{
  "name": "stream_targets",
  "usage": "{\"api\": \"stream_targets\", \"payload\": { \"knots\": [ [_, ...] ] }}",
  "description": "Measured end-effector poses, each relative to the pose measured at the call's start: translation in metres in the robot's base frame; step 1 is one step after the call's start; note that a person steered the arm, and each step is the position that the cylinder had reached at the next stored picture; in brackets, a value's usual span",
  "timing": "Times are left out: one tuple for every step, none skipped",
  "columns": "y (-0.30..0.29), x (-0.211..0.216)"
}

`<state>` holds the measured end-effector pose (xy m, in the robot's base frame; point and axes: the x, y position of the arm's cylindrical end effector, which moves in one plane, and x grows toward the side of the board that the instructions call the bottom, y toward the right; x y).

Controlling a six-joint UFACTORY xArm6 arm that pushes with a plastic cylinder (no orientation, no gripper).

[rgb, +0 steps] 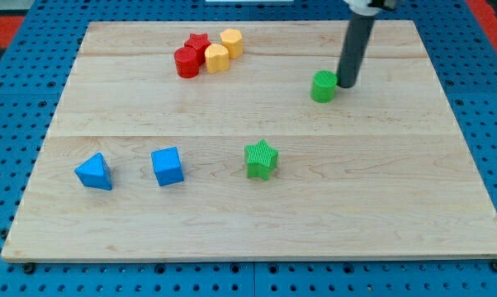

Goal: Place the green circle below the yellow heart

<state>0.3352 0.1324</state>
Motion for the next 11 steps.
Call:
{"api": "stream_targets", "payload": {
  "knots": [
    [0.018, -0.006],
    [0.031, 0.040],
    [-0.028, 0.038],
    [-0.106, 0.031],
    [-0.081, 0.023],
    [-0.036, 0.038],
    [-0.011, 0.003],
    [-0.070, -0.007],
    [-0.106, -0.008],
    [-0.093, -0.008],
    [-0.127, -0.008]
  ]
}}
